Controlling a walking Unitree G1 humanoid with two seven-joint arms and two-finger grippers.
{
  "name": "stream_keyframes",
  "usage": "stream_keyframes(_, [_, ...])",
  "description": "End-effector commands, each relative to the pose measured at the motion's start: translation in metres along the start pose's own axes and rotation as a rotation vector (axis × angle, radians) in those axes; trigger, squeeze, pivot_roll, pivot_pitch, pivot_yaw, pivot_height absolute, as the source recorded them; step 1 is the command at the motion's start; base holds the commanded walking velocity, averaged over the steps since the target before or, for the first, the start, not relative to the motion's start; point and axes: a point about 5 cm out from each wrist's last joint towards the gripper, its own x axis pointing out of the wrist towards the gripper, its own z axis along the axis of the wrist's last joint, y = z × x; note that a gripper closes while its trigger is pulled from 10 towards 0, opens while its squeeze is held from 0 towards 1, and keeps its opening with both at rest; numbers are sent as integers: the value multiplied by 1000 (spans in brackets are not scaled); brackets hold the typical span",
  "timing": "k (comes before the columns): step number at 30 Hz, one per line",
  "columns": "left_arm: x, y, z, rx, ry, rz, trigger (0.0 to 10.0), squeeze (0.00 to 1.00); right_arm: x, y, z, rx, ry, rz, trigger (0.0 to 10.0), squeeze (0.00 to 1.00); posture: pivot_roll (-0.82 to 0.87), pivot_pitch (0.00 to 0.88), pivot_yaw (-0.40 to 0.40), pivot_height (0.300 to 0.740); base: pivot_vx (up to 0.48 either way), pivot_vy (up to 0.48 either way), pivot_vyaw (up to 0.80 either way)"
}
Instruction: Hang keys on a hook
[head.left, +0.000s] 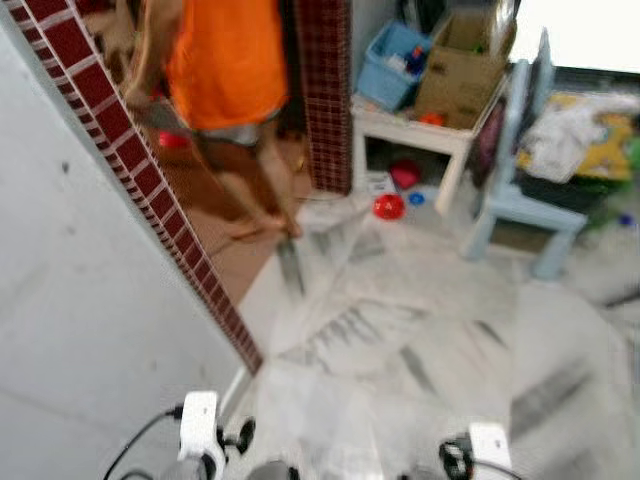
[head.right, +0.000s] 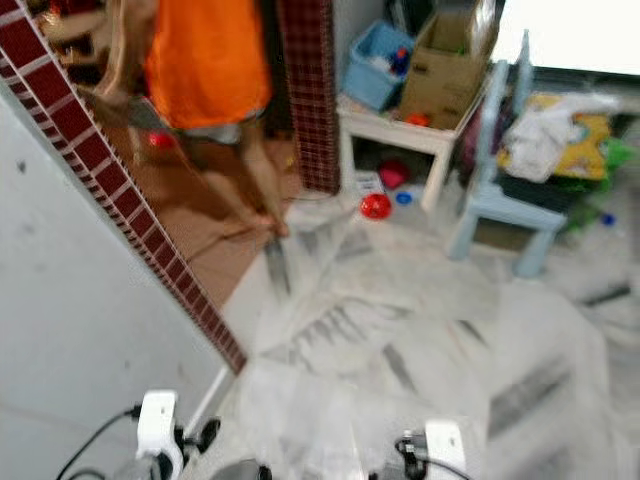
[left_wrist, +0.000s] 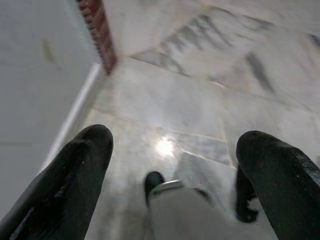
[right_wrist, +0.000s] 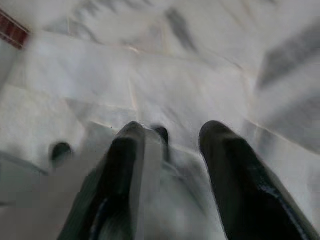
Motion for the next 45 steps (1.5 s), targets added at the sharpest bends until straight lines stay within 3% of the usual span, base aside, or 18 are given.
stream_keyframes(1, [-5, 9, -6, 8, 18, 25, 10000, 0, 1, 10, -3, 21, 7, 25, 10000, 0, -64, 104, 64, 721, 0, 0, 0])
stream_keyframes(16, [-6, 10, -9, 23, 29, 34, 10000, 0, -1, 8, -6, -14, 21, 26, 10000, 0, -62, 100, 59, 721, 0, 0, 0])
stream_keyframes(34, [-4, 9, -5, 29, 19, 32, 10000, 0, 1, 4, -1, -40, 15, 16, 10000, 4, -60, 74, 58, 721, 0, 0, 800])
stream_keyframes(45, [-3, 10, -1, -37, -5, 37, 10000, 0, 4, 4, 5, -19, 1, 8, 10000, 0, -61, 59, 61, 721, 0, 0, 800])
